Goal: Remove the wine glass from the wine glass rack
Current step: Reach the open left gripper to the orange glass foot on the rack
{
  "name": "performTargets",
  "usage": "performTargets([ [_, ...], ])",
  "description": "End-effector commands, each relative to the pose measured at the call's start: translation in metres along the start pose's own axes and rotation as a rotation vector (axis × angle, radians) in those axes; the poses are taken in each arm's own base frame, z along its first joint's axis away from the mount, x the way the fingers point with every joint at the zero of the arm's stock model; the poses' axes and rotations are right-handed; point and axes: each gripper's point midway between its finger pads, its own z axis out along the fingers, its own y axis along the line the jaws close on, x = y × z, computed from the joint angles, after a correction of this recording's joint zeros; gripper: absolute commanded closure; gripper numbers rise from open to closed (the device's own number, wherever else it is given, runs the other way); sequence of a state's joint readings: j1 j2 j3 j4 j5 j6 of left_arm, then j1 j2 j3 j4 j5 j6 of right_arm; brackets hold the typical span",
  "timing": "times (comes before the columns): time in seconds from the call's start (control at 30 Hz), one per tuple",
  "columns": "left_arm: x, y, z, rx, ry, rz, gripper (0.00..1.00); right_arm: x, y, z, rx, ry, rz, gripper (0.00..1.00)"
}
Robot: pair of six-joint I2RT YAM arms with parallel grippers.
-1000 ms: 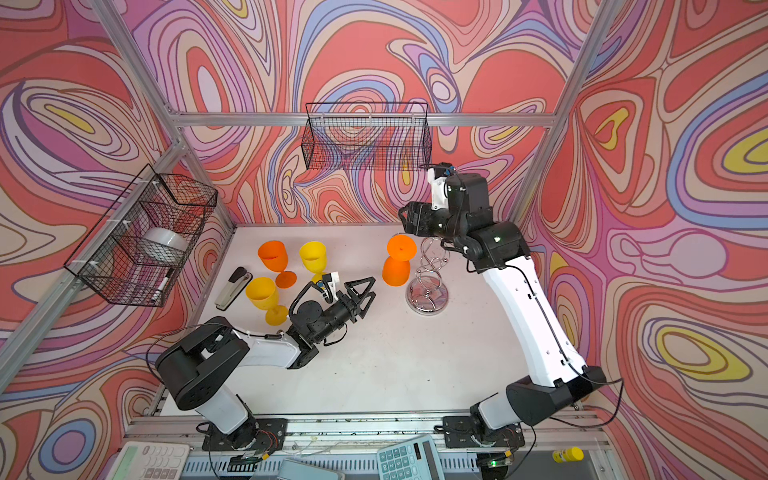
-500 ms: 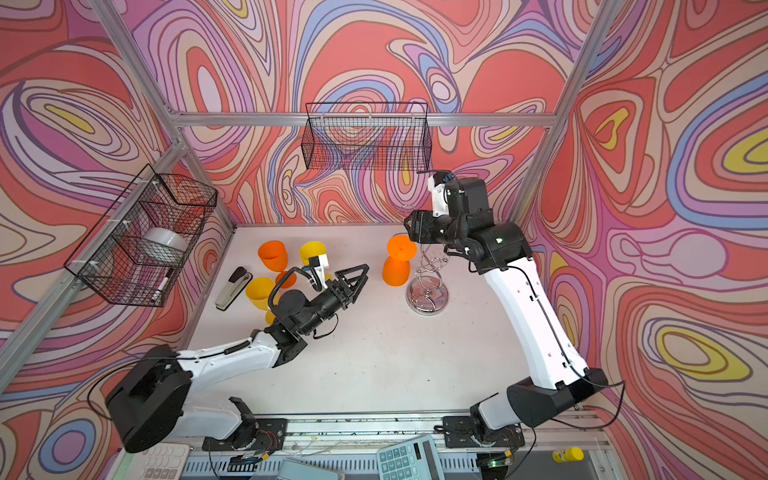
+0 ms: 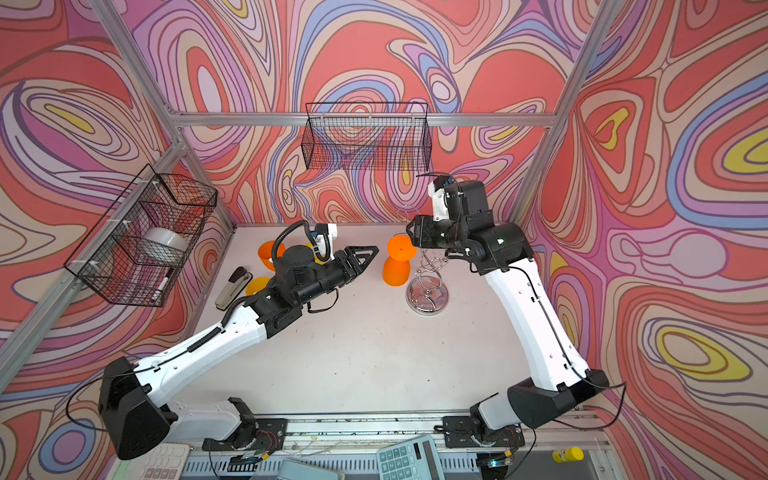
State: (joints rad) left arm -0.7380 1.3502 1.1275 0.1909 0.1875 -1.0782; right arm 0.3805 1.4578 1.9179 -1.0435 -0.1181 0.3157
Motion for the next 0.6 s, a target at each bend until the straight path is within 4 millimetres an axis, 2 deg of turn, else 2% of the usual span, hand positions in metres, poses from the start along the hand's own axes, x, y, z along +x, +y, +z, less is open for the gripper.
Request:
performTargets([
  [0.0, 0.008, 0.013, 0.005, -0.056, 0.05, -0.005, 0.57, -0.01, 0.004, -0.021, -0.008, -0.07, 0.023, 0.4],
  [0.27, 0.013, 0.012, 0.025, -0.028, 0.073, -0.05, 0.63, -0.016, 0.006, -0.035, -0.026, -0.131, 0.053, 0.39],
  [0.57, 0.009, 0.005, 0.03, 0.035, 0.042, -0.087, 0.68, -0.013, 0.005, -0.037, -0.026, -0.138, 0.05, 0.39],
])
